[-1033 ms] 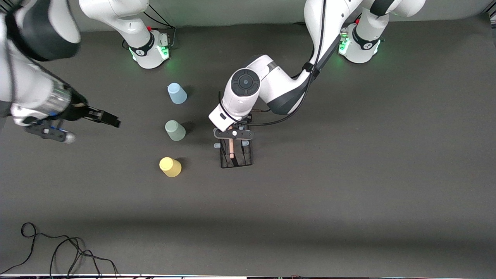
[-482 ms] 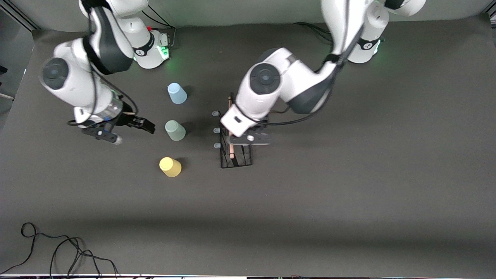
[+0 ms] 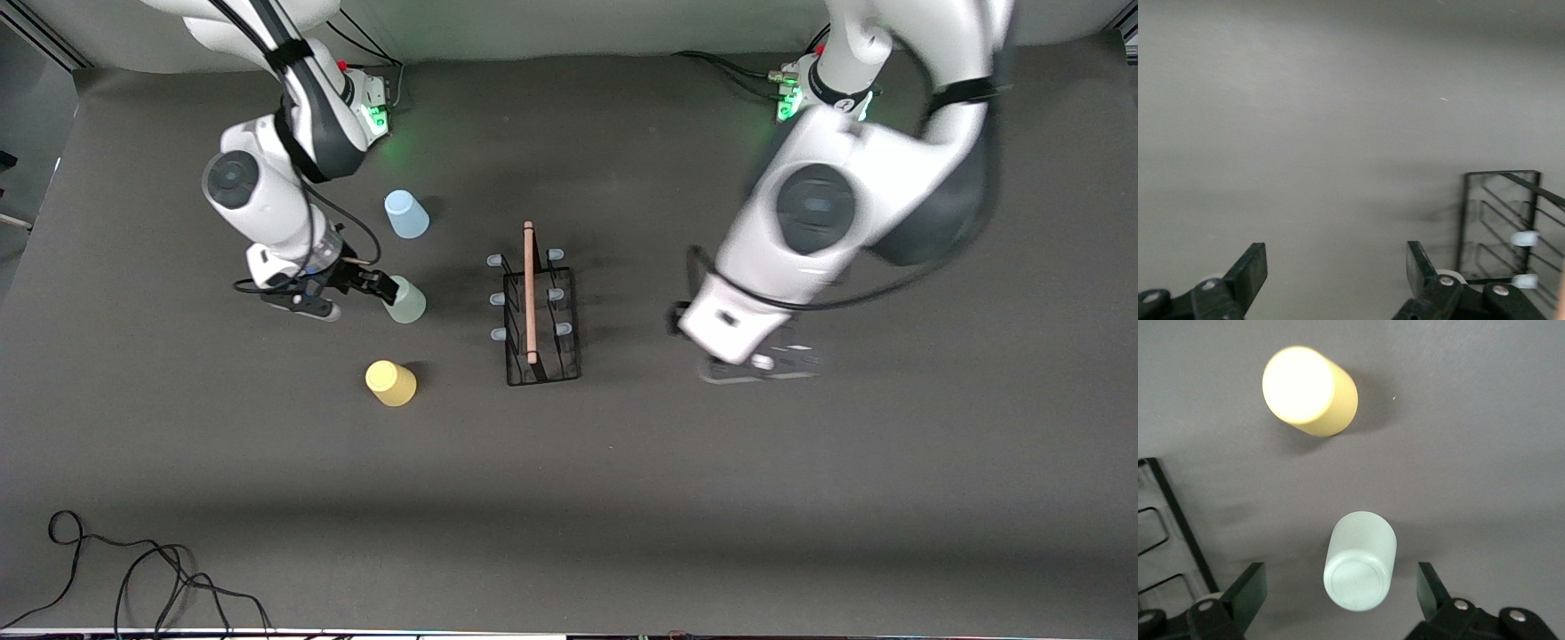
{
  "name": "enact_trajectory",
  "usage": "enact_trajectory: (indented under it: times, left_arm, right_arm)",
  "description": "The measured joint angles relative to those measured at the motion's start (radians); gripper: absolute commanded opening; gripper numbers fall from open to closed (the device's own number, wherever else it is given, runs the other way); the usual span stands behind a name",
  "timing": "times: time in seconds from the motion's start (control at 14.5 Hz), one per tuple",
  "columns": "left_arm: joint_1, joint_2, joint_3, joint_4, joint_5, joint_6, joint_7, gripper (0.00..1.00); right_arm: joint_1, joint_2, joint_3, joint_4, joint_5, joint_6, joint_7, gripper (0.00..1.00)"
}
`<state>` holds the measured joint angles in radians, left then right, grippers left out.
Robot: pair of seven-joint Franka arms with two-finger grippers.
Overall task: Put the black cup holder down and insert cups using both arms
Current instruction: 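Grasp the green cup with the right gripper while the left gripper withdraws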
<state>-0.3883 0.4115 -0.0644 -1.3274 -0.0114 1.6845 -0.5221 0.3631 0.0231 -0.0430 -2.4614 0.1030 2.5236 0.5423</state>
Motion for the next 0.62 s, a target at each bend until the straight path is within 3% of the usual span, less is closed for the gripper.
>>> enact_trajectory:
  times: [0.21, 0.55, 0.62]
  left_arm:
    - [0.133, -0.050, 0.004, -0.037, 0.003, -0.046, 0.194, 0.92]
    - [0.321, -0.163, 0.006, -0.137, 0.044, -0.043, 0.442, 0.92]
    - [0.337, -0.204, 0.006, -0.178, 0.046, -0.027, 0.458, 0.92]
  right_arm:
    - [0.011, 0.070, 0.000, -0.043, 0.000, 0.122, 0.000, 1.00]
    - [0.036, 0.161, 0.000, -0.052, 0.000, 0.190, 0.000, 1.00]
    - [0.041, 0.174, 0.000, -0.052, 0.000, 0.196, 0.000, 0.89]
